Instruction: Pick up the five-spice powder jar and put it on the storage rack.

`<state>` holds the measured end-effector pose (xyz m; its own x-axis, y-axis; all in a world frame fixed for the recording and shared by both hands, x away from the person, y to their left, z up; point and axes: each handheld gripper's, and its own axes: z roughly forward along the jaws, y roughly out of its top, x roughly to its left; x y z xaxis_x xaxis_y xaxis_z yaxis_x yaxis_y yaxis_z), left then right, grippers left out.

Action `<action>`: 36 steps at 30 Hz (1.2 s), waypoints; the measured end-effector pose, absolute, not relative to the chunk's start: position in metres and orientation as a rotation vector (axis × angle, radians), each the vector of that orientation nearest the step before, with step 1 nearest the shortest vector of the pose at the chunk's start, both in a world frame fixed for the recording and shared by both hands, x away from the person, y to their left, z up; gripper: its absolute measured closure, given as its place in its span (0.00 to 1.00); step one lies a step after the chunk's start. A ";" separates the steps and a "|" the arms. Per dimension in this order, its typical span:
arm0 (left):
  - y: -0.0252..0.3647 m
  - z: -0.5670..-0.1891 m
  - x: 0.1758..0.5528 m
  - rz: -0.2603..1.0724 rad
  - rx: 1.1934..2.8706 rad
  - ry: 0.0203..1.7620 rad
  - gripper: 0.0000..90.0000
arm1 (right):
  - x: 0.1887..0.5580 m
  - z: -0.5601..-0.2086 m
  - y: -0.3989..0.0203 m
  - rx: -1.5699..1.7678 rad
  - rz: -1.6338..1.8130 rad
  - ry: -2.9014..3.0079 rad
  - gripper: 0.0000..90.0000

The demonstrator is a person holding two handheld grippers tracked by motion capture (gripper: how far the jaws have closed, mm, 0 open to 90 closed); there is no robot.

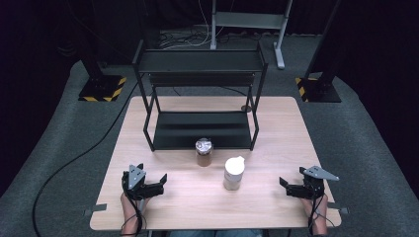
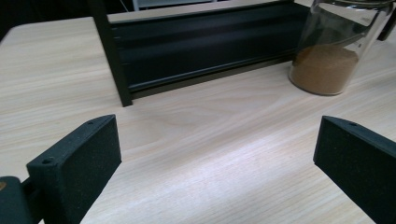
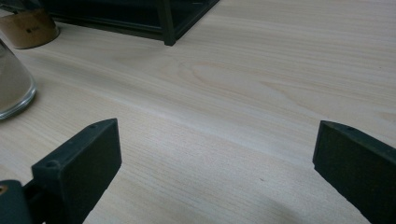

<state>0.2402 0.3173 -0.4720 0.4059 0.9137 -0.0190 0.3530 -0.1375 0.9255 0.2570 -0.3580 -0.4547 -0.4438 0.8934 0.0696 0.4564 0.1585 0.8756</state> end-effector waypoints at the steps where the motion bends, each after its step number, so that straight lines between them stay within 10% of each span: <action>1: 0.316 -0.470 0.242 0.725 1.710 1.113 0.00 | 0.257 -0.455 -0.358 1.278 1.230 1.971 0.00; 36: 0.238 -0.443 0.355 0.538 1.878 0.784 0.00 | 0.256 -0.457 -0.364 1.288 1.269 1.958 0.01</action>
